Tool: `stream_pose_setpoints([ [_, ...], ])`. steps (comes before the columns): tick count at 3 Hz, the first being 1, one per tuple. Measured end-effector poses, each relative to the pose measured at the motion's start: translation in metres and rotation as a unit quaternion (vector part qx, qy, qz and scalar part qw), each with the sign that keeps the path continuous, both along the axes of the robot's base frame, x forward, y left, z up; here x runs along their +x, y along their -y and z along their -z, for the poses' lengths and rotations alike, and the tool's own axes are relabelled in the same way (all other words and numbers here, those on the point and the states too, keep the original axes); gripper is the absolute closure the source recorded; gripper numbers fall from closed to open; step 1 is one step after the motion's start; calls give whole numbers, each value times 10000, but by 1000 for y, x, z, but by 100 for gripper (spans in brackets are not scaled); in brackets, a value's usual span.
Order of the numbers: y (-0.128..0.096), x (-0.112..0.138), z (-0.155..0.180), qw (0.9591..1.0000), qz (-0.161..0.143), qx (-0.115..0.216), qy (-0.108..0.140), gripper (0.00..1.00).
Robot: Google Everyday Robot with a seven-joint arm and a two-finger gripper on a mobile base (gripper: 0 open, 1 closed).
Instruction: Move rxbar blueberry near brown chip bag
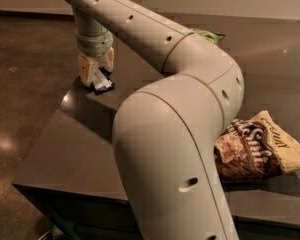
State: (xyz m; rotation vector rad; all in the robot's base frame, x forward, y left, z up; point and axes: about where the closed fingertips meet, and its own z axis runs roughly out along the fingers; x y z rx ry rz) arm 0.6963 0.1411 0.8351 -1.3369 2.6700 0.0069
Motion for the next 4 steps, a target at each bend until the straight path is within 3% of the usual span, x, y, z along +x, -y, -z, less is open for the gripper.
stream_pose_setpoints([
  [2,2,0,-4,10000,10,38,-17,99],
  [3,26,-7,-29,9998,-42,192,39,100],
  [4,76,-22,-66,9989,-41,443,114,100],
])
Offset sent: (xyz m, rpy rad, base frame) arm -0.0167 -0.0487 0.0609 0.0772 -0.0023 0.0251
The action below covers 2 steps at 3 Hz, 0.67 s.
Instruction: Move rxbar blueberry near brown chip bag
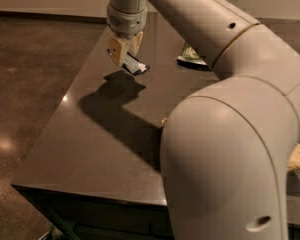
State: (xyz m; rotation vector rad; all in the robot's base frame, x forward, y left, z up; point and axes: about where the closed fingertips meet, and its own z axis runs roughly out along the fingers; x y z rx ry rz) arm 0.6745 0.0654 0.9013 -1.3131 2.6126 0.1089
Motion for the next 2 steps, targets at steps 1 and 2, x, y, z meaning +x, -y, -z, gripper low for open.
stream_pose_setpoints([
  [1,49,-21,-22,9998,75,163,-18,100],
  [2,94,-46,-29,9994,224,234,-79,100],
])
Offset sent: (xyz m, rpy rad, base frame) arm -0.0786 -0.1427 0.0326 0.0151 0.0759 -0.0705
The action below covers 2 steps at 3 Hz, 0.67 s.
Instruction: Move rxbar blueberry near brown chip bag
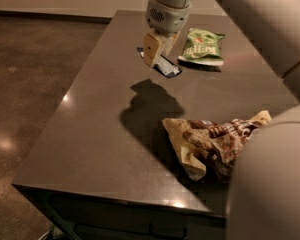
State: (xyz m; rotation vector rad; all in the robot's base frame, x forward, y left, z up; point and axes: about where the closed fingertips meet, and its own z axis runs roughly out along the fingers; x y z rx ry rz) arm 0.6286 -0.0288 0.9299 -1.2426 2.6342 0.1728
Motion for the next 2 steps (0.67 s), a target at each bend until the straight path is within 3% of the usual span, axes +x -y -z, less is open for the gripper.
stream_pose_setpoints([
  [2,42,-67,22,9993,31,-26,-371,100],
])
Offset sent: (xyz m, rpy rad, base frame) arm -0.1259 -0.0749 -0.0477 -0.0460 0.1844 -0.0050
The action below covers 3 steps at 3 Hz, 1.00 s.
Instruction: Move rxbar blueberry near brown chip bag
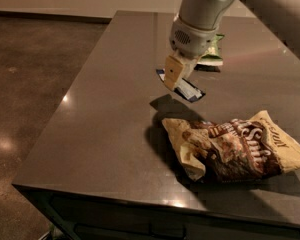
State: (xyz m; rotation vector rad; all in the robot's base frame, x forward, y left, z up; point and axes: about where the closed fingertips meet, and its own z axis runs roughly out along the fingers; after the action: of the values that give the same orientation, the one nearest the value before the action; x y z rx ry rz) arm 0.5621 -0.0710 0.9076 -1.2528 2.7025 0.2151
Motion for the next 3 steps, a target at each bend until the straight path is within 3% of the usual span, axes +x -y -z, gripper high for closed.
stream_pose_setpoints([
  [2,25,-45,23,9992,-24,-126,-389,61],
  [3,21,-39,23,9996,-21,-75,-286,23],
])
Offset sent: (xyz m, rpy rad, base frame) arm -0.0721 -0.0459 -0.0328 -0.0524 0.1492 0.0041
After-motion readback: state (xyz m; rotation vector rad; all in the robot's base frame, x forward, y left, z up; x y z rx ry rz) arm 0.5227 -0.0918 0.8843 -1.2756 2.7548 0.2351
